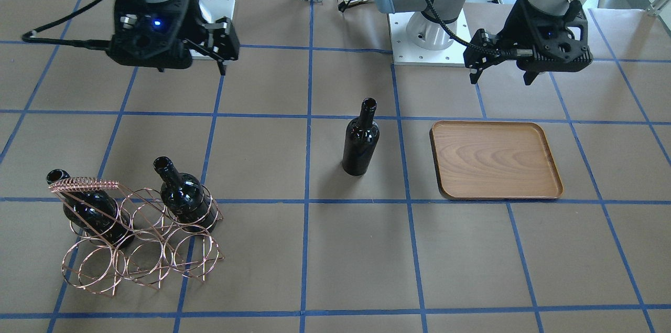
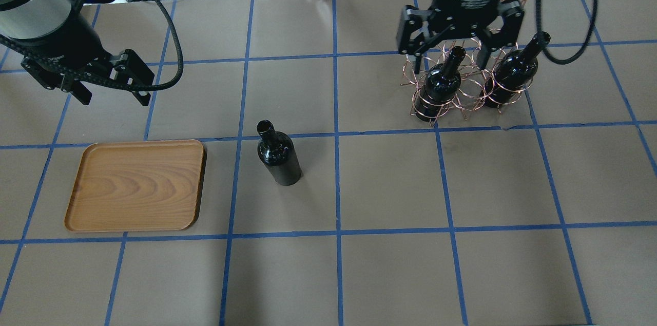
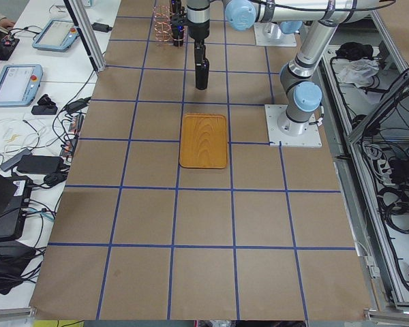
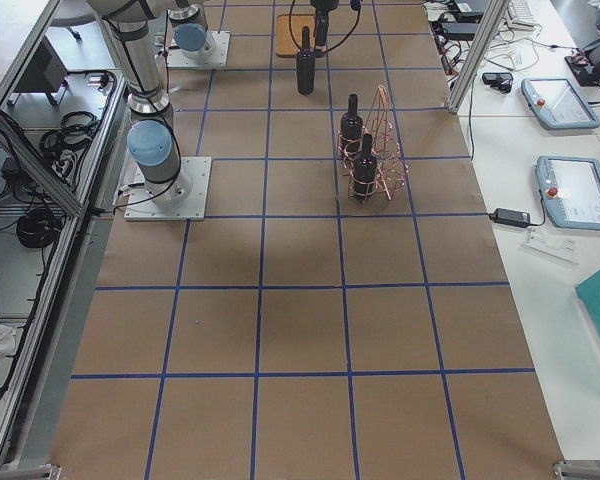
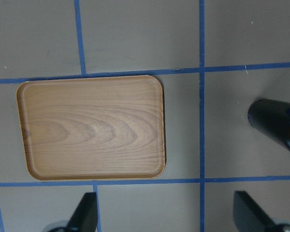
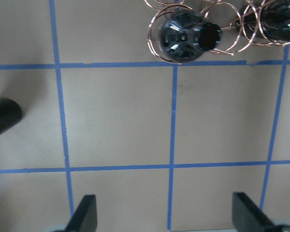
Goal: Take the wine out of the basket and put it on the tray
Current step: 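Move the left gripper over the standing bottle while the right gripper withdraws, then lower the left gripper and grasp the bottle neck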
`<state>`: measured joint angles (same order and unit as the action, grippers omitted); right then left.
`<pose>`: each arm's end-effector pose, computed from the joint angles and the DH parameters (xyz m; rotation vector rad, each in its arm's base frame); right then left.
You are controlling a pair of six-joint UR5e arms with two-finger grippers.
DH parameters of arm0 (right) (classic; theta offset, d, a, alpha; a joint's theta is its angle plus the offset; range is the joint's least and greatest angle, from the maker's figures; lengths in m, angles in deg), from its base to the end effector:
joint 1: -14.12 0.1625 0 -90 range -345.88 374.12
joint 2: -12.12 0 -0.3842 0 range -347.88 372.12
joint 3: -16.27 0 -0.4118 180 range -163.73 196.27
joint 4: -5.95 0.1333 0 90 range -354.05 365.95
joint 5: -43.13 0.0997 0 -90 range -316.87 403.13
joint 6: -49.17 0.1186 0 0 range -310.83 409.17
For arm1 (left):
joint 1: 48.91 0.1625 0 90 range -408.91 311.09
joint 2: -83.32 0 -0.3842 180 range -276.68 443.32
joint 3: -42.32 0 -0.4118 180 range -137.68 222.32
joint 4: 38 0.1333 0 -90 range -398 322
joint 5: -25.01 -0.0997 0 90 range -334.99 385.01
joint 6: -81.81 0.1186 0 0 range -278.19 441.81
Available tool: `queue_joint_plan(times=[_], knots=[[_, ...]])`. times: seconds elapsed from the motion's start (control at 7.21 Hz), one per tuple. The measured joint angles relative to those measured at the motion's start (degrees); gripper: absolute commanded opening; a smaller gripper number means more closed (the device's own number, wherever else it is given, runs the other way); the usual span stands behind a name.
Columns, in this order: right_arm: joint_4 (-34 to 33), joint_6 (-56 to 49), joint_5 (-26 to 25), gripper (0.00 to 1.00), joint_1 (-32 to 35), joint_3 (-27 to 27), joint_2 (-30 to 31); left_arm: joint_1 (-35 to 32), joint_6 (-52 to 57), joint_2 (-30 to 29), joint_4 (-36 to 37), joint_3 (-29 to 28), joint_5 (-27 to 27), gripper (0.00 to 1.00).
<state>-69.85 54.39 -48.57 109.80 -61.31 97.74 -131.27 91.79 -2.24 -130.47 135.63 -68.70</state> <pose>0.1810 -0.5081 0.4746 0.0149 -3.0976 -0.1616 -0.0608 -0.4913 0.4330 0.0641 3.0801 0.0509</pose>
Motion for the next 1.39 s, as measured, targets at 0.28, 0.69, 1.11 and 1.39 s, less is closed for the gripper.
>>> queue_joint_plan(times=[0.28, 0.69, 1.11, 1.39], knots=[[-3.8, -5.2, -0.3, 1.0, -4.0, -1.7, 2.3, -5.4, -1.6, -0.1, 0.7, -0.4, -0.1, 1.0], [-9.7, -6.0, 0.8, 1.0, -4.5, -3.2, 2.7, -14.6, -8.7, -0.5, 3.7, -0.2, 0.2, 1.0], [-10.1, -6.3, 1.6, 1.0, -4.5, -3.4, 2.6, -19.0, -11.5, -2.3, 8.4, 2.2, 4.9, 0.98], [-10.1, -6.4, 1.7, 1.0, -4.5, -3.5, 2.7, -19.7, -11.7, -3.1, 12.6, 6.1, 5.8, 0.97]])
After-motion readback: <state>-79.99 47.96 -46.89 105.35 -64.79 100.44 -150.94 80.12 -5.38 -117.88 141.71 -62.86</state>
